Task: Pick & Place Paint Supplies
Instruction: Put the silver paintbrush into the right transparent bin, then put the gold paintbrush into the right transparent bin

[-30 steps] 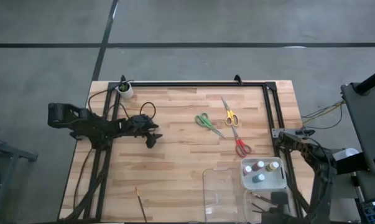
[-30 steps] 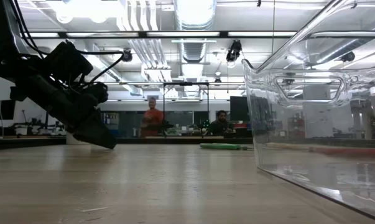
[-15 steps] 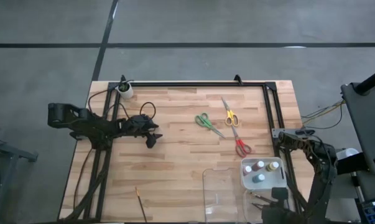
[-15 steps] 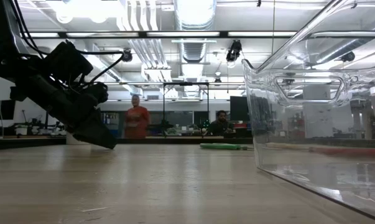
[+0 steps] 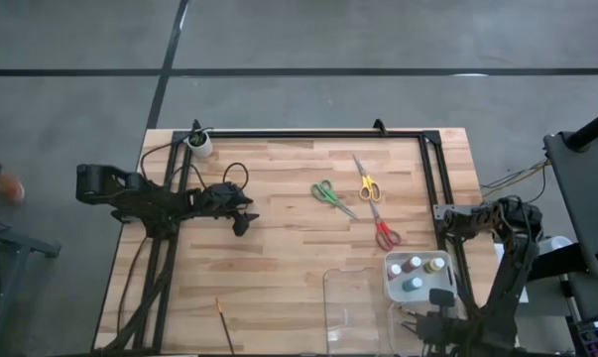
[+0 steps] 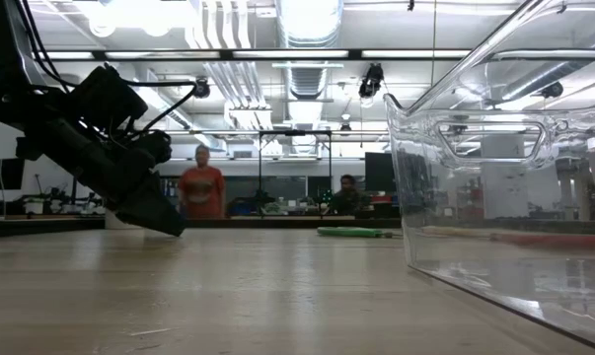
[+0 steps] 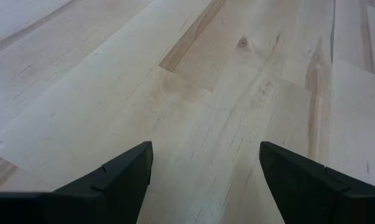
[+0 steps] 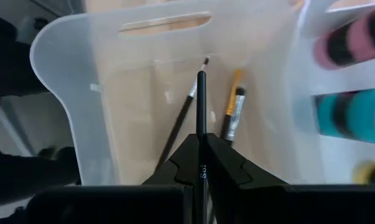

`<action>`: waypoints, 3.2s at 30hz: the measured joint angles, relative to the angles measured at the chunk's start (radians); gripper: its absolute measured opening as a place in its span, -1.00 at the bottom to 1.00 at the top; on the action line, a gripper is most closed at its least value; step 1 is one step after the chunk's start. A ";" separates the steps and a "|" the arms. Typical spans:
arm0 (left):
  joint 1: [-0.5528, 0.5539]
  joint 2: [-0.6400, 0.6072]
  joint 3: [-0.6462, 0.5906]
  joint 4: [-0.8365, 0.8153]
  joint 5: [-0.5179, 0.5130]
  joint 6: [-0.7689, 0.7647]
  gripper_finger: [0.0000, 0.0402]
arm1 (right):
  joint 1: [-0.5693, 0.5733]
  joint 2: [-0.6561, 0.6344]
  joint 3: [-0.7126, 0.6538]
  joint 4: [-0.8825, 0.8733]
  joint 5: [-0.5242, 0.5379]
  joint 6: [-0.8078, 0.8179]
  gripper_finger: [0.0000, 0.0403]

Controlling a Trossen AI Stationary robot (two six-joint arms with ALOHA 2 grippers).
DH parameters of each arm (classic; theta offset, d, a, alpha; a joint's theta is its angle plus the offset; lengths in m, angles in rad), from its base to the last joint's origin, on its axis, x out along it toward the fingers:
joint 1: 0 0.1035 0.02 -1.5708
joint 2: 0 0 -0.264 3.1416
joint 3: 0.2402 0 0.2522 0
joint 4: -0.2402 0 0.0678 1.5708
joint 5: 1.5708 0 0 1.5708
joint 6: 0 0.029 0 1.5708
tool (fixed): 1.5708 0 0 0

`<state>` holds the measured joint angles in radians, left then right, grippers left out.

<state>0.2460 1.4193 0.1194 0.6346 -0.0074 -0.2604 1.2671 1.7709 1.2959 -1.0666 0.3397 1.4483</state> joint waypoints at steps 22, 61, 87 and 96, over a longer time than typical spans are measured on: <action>0.000 0.000 0.000 0.000 0.000 0.000 0.51 | 0.000 -0.042 -0.138 0.162 0.003 -0.050 -0.41; 0.000 0.000 0.000 0.000 0.000 0.000 0.51 | -0.221 -0.052 0.178 0.078 0.536 -0.760 -0.28; 0.000 0.000 0.000 0.000 0.000 0.000 0.51 | -0.715 -0.025 0.150 0.760 -0.443 -1.901 -0.28; 0.000 0.000 0.000 0.000 0.000 0.000 0.51 | -0.747 0.111 0.150 1.044 -0.446 -1.868 -0.28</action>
<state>0.2459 1.4193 0.1195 0.6347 -0.0074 -0.2604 0.5197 1.8824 1.4456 -0.0226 -0.1060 -0.4196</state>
